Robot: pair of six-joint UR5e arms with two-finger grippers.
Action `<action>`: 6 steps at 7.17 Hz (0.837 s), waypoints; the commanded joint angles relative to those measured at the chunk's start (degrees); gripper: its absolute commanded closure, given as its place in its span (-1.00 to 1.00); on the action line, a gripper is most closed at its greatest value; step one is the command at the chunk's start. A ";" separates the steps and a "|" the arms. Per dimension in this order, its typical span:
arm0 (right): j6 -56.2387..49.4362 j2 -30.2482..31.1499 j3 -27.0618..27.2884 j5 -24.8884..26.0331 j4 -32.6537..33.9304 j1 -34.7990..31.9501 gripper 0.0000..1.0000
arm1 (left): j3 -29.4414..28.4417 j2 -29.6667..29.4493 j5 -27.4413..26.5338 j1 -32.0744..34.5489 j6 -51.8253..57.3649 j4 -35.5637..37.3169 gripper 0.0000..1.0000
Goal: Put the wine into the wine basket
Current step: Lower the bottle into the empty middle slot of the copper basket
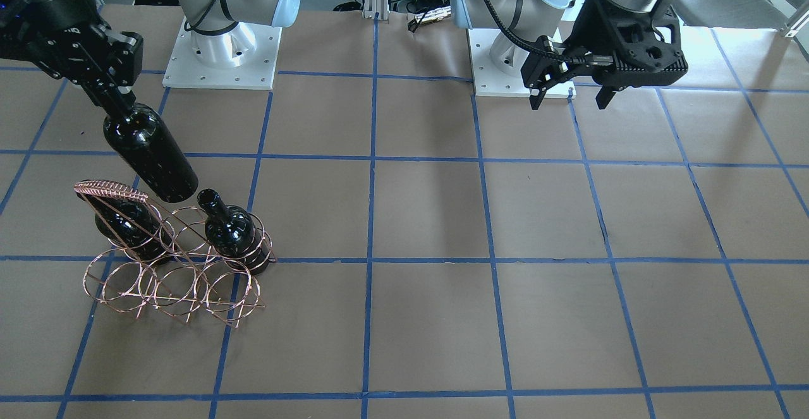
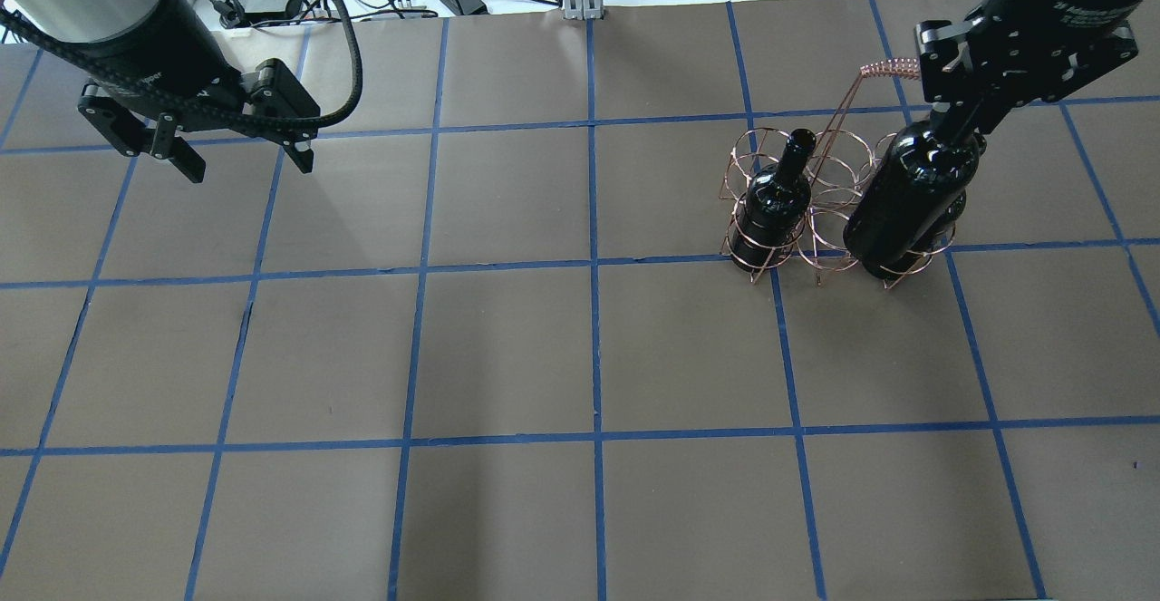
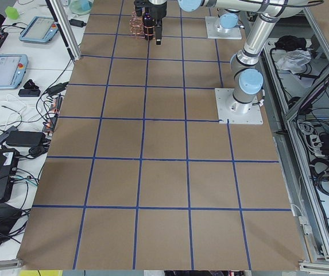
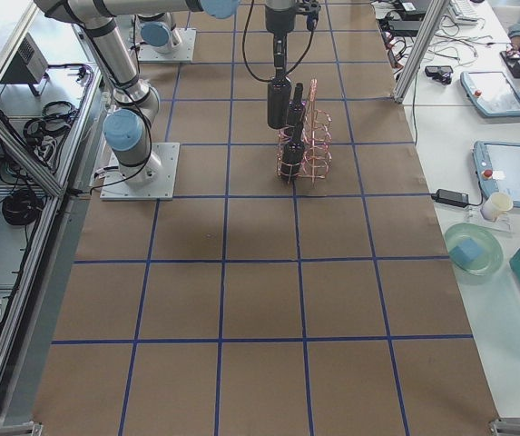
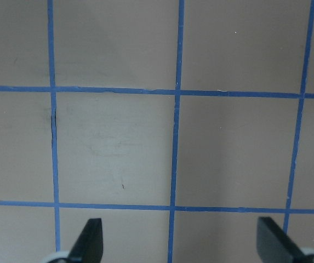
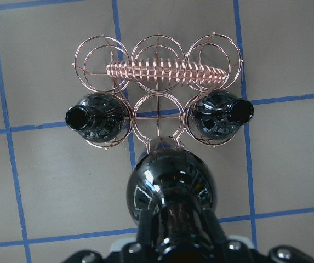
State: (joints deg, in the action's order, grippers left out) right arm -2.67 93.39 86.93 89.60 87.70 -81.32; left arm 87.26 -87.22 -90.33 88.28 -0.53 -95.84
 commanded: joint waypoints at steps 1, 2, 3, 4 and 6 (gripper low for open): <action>0.38 -0.58 2.53 -1.09 3.87 0.20 1.00 | 0.10 -0.23 -0.11 0.58 -0.08 -0.13 -1.00; 0.30 -1.01 2.80 -1.44 5.36 0.20 1.00 | 0.71 -0.92 -0.02 0.58 -0.17 0.39 -1.00; 0.47 -1.36 2.89 -1.45 5.38 0.20 1.00 | 2.11 -0.76 -0.02 0.58 -0.35 0.57 -1.00; 0.30 -2.06 2.81 -1.45 5.99 0.20 1.00 | 2.56 -0.23 -0.54 0.58 -0.17 0.48 -1.00; 3.00 -3.21 2.89 -1.36 7.92 -0.32 1.00 | 2.56 -0.31 -0.64 0.58 0.09 0.74 -1.00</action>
State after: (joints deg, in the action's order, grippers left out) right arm -1.37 90.76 89.76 88.22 94.77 -81.29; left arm 89.71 -87.54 -90.92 88.86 -0.53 -95.22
